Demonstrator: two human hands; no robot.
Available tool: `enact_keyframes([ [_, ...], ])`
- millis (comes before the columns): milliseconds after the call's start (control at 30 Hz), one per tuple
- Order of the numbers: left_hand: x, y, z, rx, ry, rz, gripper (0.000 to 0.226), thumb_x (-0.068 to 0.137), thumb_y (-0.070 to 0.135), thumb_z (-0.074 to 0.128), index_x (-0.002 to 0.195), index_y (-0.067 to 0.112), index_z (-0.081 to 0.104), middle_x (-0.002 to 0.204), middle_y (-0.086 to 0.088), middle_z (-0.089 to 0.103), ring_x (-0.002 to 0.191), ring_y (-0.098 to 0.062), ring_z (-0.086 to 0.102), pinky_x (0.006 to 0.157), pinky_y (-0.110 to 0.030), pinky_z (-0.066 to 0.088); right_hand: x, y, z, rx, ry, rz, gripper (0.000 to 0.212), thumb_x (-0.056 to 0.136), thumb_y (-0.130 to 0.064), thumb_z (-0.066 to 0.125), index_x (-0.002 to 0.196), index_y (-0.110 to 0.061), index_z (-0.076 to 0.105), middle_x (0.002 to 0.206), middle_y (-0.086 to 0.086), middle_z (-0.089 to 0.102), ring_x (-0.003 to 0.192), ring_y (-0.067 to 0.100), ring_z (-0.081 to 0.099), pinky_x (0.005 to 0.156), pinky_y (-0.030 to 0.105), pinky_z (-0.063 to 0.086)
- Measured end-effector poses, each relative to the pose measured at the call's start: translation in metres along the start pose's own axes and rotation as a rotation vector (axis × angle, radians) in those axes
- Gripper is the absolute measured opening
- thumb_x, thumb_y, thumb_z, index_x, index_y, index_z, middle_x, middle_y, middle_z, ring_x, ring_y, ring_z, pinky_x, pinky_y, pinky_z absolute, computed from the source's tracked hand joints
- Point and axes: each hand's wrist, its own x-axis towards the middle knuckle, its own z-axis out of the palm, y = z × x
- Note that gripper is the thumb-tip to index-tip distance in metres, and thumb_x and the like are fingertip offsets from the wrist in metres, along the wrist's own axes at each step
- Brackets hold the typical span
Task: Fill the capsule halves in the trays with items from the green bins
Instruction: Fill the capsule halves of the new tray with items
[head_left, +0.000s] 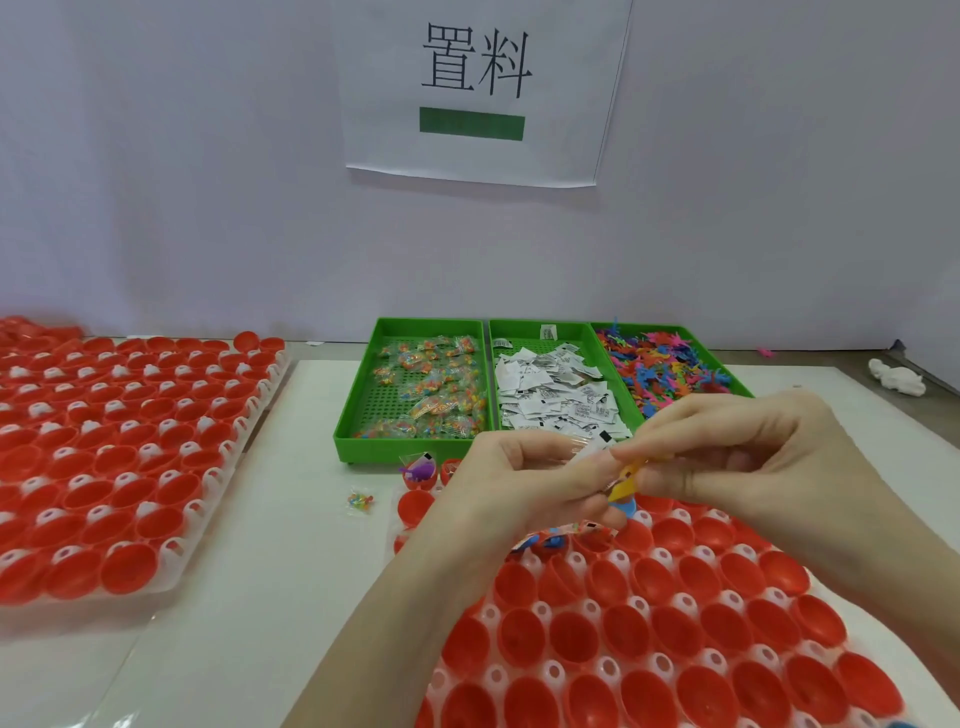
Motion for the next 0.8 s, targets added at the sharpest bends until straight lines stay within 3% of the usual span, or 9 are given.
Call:
enact_keyframes([
  [100,-0.002,0.003,0.0,-0.026,-0.08,-0.03,0.023,0.066,0.029,0.067,0.076,0.01,0.074,0.074,-0.006,0.071,0.06,-0.011,0.067,0.061,-0.014,0.052,0.002,0.0,-0.003,-0.06,-0.009,0.014,0.018,0.056,-0.007,0.072,0.067,-0.02,0.076,0.071,-0.004,0.068,0.059,0.003,0.061,0.056,0.011,0.047],
  [233,-0.004,0.006,0.0,-0.035,-0.163,-0.045,0.021,0.076,0.031,0.067,0.081,0.012,0.076,0.079,-0.004,0.072,0.065,-0.01,0.068,0.067,-0.015,0.052,0.004,0.0,-0.003,-0.052,0.018,0.092,0.037,0.061,0.012,0.073,0.073,-0.023,0.075,0.069,0.001,0.07,0.054,0.004,0.061,0.056,0.012,0.05],
  [400,-0.006,0.008,-0.001,-0.031,-0.23,-0.069,0.029,0.076,0.033,0.063,0.089,0.01,0.075,0.089,-0.005,0.073,0.076,-0.013,0.07,0.074,-0.015,0.052,0.003,-0.004,-0.003,-0.014,-0.032,0.108,0.021,0.051,-0.009,0.073,0.068,-0.021,0.075,0.066,0.002,0.071,0.054,0.003,0.063,0.054,0.01,0.049],
  [533,-0.007,0.009,-0.003,-0.029,-0.27,-0.09,0.028,0.082,0.026,0.054,0.091,0.004,0.07,0.088,-0.002,0.072,0.086,-0.015,0.07,0.079,-0.015,0.051,0.003,0.0,-0.004,-0.095,-0.022,0.103,0.03,0.06,0.005,0.075,0.069,-0.024,0.075,0.066,0.0,0.072,0.059,0.006,0.067,0.058,0.013,0.051],
  [600,-0.007,0.012,-0.004,-0.056,-0.286,-0.114,0.029,0.083,0.024,0.053,0.093,0.003,0.069,0.089,-0.004,0.072,0.09,-0.016,0.069,0.079,-0.014,0.051,0.003,0.001,-0.004,-0.101,-0.003,0.097,0.028,0.058,-0.004,0.076,0.071,-0.029,0.074,0.066,-0.001,0.072,0.059,0.006,0.067,0.059,0.013,0.052],
  [667,-0.008,0.013,-0.004,-0.049,-0.294,-0.131,0.032,0.082,0.023,0.054,0.098,0.0,0.068,0.093,-0.007,0.072,0.089,-0.016,0.069,0.077,-0.013,0.052,0.002,0.002,-0.005,-0.059,-0.004,0.101,0.024,0.051,-0.017,0.072,0.072,-0.029,0.074,0.065,-0.001,0.072,0.058,0.005,0.066,0.057,0.013,0.051],
  [800,-0.007,0.011,-0.004,0.029,-0.249,-0.133,0.027,0.078,0.023,0.059,0.09,0.003,0.072,0.09,-0.009,0.072,0.079,-0.014,0.071,0.069,-0.012,0.052,0.001,0.005,-0.005,-0.071,-0.015,0.078,0.022,0.048,-0.021,0.071,0.069,-0.025,0.075,0.066,0.0,0.072,0.058,0.006,0.066,0.058,0.013,0.052],
])
